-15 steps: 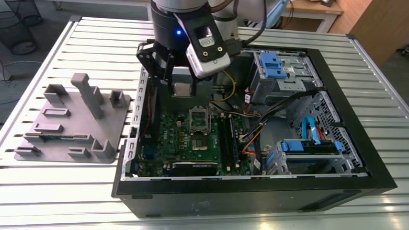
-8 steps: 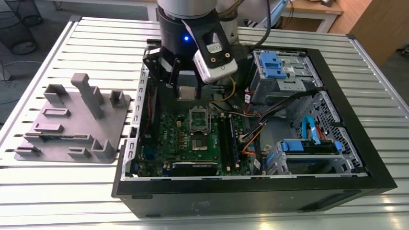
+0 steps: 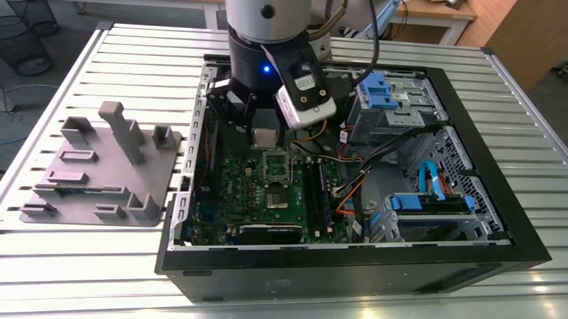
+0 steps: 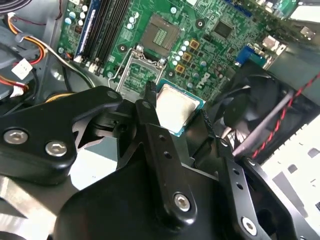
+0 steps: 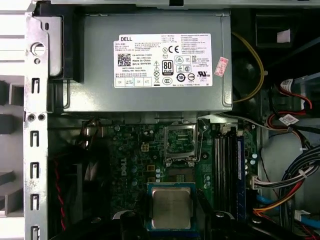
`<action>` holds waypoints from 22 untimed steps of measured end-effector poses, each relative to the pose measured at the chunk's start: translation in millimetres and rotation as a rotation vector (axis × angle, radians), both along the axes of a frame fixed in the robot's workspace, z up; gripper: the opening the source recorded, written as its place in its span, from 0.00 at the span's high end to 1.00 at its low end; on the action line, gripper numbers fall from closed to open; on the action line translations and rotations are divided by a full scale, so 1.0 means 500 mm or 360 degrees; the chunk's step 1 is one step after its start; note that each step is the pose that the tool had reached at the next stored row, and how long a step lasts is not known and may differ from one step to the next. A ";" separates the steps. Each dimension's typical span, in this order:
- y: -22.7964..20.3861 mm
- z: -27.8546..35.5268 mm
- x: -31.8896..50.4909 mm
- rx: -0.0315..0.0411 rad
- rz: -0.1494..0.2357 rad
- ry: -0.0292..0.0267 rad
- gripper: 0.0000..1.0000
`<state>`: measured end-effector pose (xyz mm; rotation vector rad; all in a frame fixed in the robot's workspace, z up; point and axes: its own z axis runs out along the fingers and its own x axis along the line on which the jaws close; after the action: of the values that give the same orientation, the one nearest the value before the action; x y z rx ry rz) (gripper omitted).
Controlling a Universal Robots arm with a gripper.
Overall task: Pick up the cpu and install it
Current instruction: 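Pick up the cpu and move it towards the insertion slot, then place the cpu into insertion slot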
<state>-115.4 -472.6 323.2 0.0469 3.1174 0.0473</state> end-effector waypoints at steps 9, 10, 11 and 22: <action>-0.0021 -0.030 0.002 0.0000 0.0000 0.00001 0.53; -0.0021 -0.030 0.002 0.0000 0.0000 0.00003 0.53; -0.0022 -0.030 0.003 0.0000 0.0000 0.00002 0.53; -0.0021 -0.031 0.012 0.0000 0.0000 0.00001 0.53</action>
<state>-109.5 -473.7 307.7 0.0469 3.1174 0.0473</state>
